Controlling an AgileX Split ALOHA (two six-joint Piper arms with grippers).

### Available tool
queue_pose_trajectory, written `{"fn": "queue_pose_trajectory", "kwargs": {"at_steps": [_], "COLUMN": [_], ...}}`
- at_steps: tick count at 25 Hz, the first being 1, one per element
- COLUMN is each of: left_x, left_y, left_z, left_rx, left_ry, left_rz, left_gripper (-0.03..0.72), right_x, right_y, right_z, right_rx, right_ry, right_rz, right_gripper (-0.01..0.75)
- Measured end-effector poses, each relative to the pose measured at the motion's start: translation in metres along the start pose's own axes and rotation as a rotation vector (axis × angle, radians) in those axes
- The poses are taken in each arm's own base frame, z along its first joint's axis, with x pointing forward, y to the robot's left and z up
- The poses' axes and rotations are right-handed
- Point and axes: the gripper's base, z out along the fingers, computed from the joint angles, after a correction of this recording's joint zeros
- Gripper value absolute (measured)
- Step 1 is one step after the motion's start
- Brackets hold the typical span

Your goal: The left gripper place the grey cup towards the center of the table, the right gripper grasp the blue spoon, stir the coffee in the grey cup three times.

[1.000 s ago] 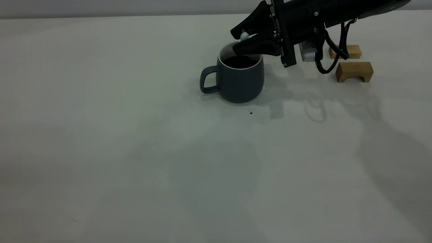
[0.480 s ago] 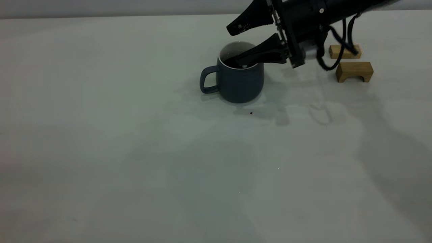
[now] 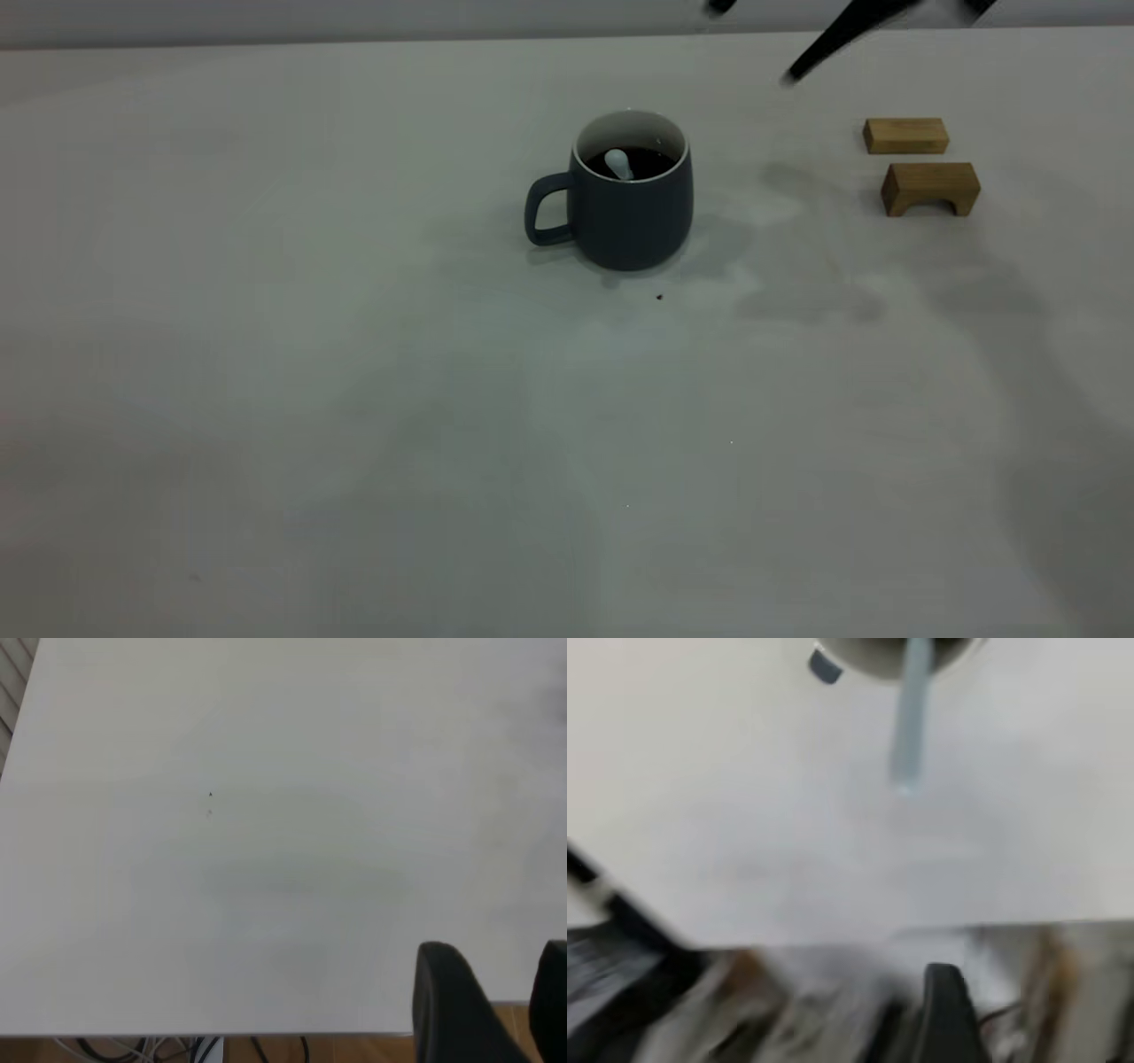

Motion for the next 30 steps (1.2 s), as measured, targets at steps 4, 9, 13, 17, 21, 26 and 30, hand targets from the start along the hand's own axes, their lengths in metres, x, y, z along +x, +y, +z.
{"fn": "queue_pose_trajectory", "kwargs": {"at_steps": [4,9,13,17,21,26,30], "left_x": [0.0,0.0,0.0,0.0,0.0,0.0,0.0], "left_y": [0.0,0.0,0.0,0.0,0.0,0.0,0.0], "left_z": [0.0,0.0,0.0,0.0,0.0,0.0,0.0], "left_rx": [0.0,0.0,0.0,0.0,0.0,0.0,0.0], "left_ry": [0.0,0.0,0.0,0.0,0.0,0.0,0.0], "left_rz": [0.0,0.0,0.0,0.0,0.0,0.0,0.0], "left_gripper": [0.297,0.297,0.297,0.297,0.297,0.297,0.297], "right_x": [0.03,0.08,0.129,0.174,0.214,0.261,0.3], "right_y": [0.01,0.018,0.018,-0.004,-0.042,-0.097,-0.138], "right_z": [-0.06,-0.136,-0.183,-0.2,-0.2,-0.188,-0.179], "right_rx": [0.107,0.212,0.227,0.268,0.334,0.384,0.363], "right_ry": [-0.176,-0.404,-0.525,-0.559,-0.578,-0.613,-0.691], "right_rz": [-0.169,-0.435,-0.658,-0.821,-0.863,-0.876,-0.907], "right_gripper": [0.461,0.351,0.271,0.216,0.208,0.208,0.208]}}
